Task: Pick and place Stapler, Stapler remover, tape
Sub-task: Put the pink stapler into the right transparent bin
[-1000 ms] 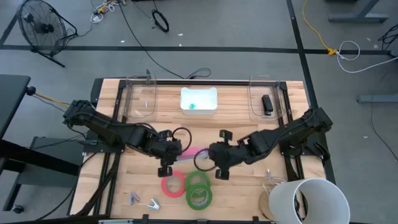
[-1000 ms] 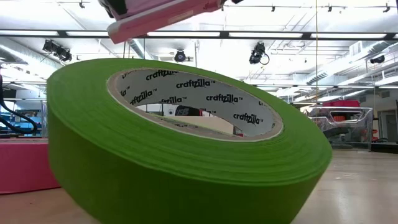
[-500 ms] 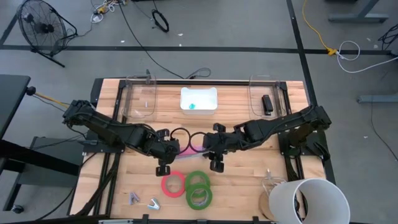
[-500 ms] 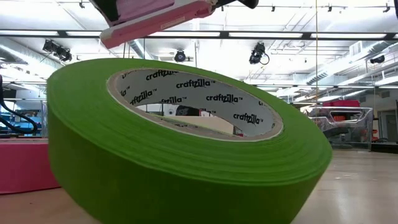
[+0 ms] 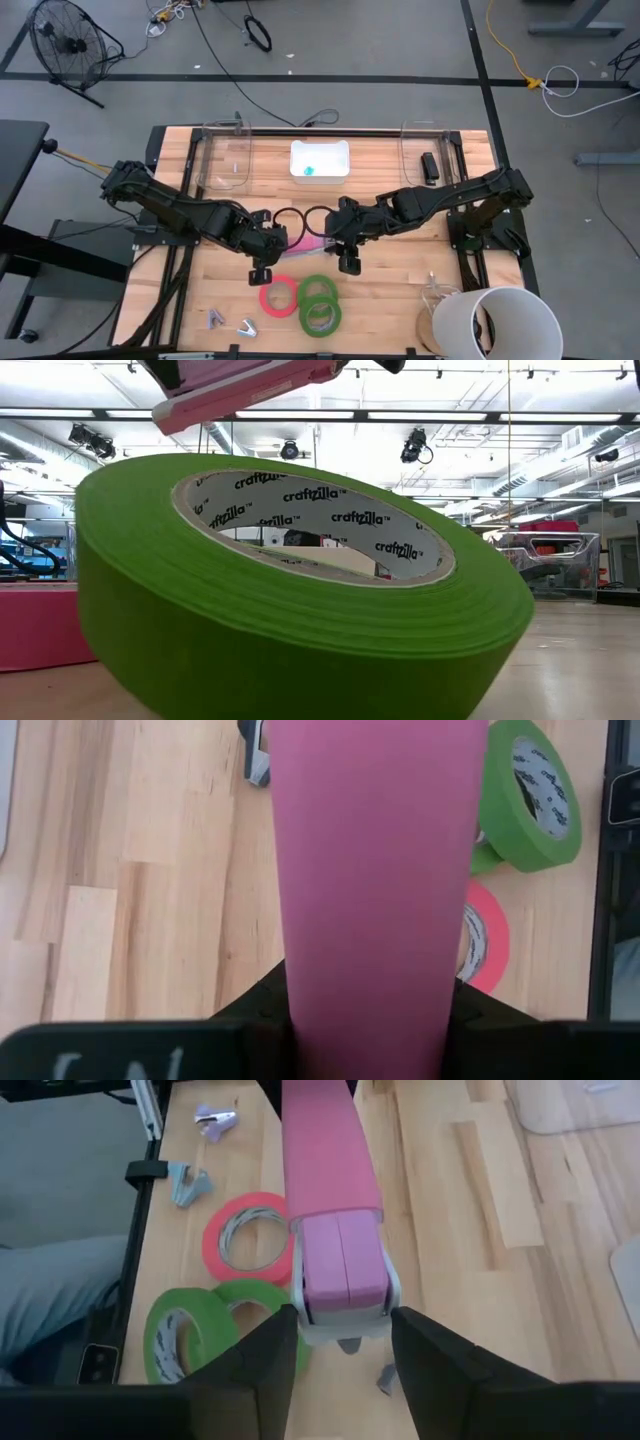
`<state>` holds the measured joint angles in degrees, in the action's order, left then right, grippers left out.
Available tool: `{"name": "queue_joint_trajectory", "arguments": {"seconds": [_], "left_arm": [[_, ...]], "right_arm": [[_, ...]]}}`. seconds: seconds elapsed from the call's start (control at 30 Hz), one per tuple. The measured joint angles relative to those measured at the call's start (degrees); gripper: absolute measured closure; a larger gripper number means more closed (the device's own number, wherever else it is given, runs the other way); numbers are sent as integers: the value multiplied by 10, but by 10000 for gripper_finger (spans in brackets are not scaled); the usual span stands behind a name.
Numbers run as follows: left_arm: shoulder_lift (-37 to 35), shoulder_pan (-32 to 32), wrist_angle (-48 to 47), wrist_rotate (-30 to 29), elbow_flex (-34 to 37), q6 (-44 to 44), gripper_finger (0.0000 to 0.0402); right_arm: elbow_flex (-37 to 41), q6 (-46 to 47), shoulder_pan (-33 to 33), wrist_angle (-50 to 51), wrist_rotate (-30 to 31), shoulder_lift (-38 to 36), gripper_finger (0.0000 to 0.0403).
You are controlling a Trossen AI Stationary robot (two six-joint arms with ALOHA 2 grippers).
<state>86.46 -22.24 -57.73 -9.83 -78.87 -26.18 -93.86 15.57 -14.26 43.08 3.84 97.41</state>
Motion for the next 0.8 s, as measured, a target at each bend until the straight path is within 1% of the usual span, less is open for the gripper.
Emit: {"name": "queue_joint_trajectory", "arguments": {"seconds": [0.1,0.17,0.23,0.27,0.33,0.47,0.67,0.8], "left_arm": [[0,0,-1,0,0,0,288],[0,0,-1,-2,0,-1,288],[0,1,0,-7,0,-3,288],[0,2,0,-9,0,-3,288],[2,1,13,-13,-1,-1,288],[1,2,10,-13,-1,1,288],[1,2,8,-13,-1,1,288],[1,1,7,-7,-1,3,288]], "right_arm": [[0,-5,0,0,-1,0,238],[0,-26,4,2,2,0,238],[0,-21,12,3,2,-7,238],[0,-11,15,-5,-6,-10,238],[-2,-4,19,-64,-33,-14,238],[-2,-20,17,-87,-45,-16,238],[3,-25,20,-59,-47,-7,238],[23,-16,16,-72,-45,-1,233]]}}
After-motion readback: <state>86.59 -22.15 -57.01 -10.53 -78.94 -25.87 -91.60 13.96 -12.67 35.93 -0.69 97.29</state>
